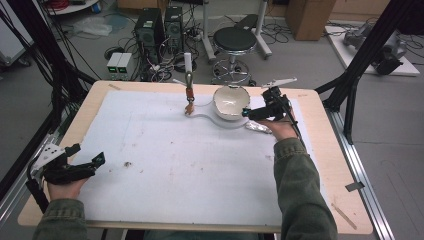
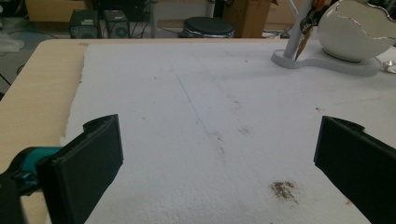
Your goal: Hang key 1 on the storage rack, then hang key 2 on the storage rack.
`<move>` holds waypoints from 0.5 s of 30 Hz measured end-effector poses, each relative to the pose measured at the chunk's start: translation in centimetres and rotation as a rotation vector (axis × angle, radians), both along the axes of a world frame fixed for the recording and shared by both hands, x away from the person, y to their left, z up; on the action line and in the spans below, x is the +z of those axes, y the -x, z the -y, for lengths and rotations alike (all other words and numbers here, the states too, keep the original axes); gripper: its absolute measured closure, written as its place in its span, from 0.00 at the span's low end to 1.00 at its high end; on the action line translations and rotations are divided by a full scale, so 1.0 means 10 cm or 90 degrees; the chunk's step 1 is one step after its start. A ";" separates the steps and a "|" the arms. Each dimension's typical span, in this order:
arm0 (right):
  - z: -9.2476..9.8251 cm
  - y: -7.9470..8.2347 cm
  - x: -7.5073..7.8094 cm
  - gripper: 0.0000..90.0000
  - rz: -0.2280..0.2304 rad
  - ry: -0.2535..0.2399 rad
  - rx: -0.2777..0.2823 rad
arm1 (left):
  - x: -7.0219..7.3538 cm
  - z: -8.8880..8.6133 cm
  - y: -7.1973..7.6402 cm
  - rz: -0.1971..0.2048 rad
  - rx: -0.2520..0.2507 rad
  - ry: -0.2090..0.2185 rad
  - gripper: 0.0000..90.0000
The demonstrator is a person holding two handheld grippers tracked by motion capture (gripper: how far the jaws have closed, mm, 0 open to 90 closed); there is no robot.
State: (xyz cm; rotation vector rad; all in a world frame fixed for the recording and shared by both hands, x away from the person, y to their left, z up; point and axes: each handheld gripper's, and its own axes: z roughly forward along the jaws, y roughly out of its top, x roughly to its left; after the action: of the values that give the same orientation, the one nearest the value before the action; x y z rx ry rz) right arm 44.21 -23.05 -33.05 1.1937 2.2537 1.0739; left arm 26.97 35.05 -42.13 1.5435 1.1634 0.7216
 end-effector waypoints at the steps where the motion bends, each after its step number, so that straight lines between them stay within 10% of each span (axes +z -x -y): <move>1: 0.02 -0.01 -0.02 0.01 -0.005 0.003 -0.001 | 0.00 0.00 0.00 -0.001 0.000 0.000 0.02; 15: 0.24 -0.12 -0.28 0.01 -0.026 0.017 0.003 | 0.00 0.00 0.00 -0.003 0.001 -0.002 0.02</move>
State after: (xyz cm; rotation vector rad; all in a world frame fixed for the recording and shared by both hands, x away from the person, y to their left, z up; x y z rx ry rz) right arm 45.42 -25.41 -35.85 1.2106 2.2964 1.0264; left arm 26.98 35.05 -42.17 1.5476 1.1670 0.7223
